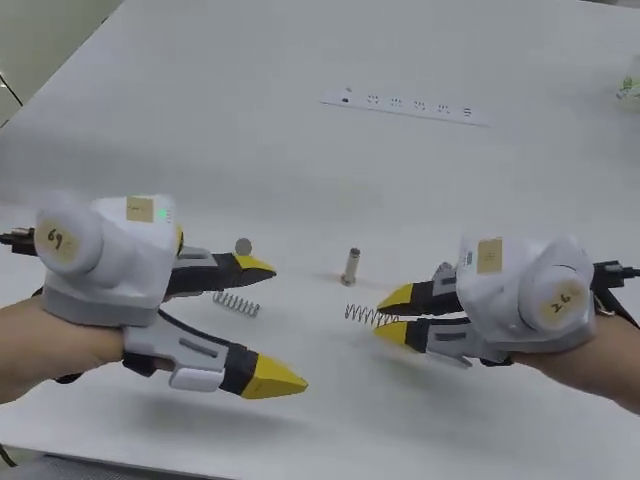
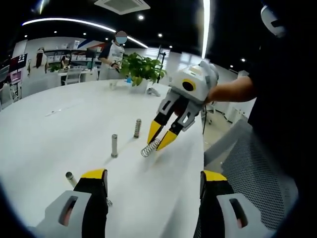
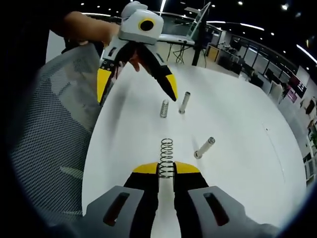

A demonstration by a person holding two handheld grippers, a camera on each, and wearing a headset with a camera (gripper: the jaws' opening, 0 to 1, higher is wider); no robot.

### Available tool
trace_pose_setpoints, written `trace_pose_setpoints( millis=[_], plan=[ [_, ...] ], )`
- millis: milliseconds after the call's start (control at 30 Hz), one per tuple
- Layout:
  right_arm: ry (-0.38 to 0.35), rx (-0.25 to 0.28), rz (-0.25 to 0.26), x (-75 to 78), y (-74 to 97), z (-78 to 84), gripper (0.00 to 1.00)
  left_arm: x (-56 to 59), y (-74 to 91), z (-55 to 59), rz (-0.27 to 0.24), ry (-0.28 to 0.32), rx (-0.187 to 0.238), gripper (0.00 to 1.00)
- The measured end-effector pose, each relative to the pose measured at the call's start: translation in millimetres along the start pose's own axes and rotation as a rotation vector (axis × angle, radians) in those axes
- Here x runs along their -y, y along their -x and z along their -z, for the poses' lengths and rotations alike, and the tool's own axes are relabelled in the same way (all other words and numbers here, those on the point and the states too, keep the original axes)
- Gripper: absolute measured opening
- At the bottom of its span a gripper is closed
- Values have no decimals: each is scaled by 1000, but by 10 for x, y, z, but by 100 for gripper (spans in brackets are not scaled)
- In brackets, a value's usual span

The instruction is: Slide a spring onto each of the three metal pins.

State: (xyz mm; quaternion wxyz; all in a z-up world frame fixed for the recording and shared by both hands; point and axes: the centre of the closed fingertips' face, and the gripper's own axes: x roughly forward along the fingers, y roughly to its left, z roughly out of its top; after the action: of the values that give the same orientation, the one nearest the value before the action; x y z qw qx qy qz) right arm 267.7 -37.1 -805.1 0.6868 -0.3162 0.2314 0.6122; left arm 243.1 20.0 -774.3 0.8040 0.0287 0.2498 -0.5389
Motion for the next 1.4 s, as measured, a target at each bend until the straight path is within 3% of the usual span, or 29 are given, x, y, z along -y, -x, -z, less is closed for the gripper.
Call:
trace_pose_setpoints(
  millis=[300,467,700,1133,1400],
  plan=[
    [34,37,-25,-78,38,-168,8,11,-155,-44,28,-16,2,60],
    [52,37,-34,-86,43,-188,8,-34,-223,-127,26,-22,25,55],
    [71,36,-40,-87,53,-210,8,-1,-307,-159,51,-20,39,45],
    [67,84,-52,-105,117,-322,8,66,-361,-279,83,25,120,24],
    [92,88,-60,-119,138,-362,8,97,-393,-289,98,8,123,11]
  ],
)
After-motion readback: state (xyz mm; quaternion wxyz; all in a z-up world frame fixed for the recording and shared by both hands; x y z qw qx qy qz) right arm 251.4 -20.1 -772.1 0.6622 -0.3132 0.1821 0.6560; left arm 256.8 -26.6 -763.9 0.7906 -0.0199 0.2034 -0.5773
